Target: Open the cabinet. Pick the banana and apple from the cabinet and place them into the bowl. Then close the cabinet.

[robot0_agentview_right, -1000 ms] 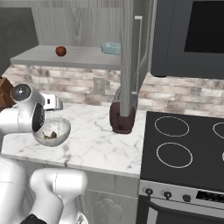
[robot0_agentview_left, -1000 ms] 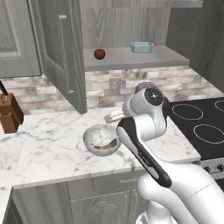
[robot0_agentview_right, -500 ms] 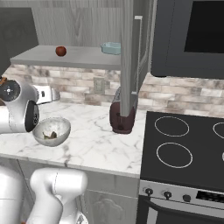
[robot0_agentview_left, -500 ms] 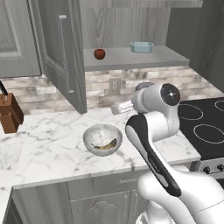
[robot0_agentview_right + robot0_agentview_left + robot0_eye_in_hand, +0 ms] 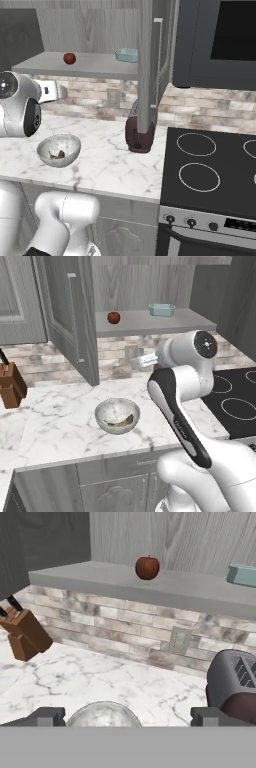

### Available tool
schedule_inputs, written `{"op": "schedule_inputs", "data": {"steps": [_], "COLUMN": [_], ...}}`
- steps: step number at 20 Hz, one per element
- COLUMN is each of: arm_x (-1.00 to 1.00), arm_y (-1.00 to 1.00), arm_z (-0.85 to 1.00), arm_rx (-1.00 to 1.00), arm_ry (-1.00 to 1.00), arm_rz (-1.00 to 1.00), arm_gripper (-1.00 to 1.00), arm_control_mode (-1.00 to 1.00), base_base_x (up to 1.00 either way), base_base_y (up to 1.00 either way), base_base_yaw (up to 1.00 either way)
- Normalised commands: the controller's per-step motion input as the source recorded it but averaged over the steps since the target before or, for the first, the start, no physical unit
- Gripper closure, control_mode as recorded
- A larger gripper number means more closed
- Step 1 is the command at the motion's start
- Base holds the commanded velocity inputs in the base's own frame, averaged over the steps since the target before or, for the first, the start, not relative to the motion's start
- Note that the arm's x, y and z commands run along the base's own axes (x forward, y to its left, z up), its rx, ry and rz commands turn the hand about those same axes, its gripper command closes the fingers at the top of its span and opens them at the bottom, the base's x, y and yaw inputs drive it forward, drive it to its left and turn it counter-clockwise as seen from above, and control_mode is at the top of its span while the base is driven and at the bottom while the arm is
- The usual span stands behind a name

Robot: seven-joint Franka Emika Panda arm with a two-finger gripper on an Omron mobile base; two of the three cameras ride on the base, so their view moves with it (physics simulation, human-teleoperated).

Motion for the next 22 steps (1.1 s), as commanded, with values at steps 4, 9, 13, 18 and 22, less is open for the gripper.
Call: {"op": "schedule_inputs", "data": {"steps": [4, 9, 13, 18, 22], "arm_x": [0.21, 0.17, 0.11, 0.10, 0.14], "arm_y": [0.00, 0.00, 0.00, 0.00, 0.00], "arm_z": [0.29, 0.29, 0.29, 0.20, 0.02], "arm_rx": [0.03, 0.02, 0.02, 0.00, 0.00], "arm_ry": [0.00, 0.00, 0.00, 0.00, 0.00], "arm_rz": [0.00, 0.00, 0.00, 0.00, -0.01], "arm_gripper": [-1.00, -1.00, -1.00, -1.00, -1.00], "arm_control_mode": [-1.00, -1.00, -1.00, -1.00, -1.00], "base_base_x": [0.00, 0.00, 0.00, 0.00, 0.00], "base_base_y": [0.00, 0.00, 0.00, 0.00, 0.00], "base_base_yaw": [0.00, 0.00, 0.00, 0.00, 0.00]}}
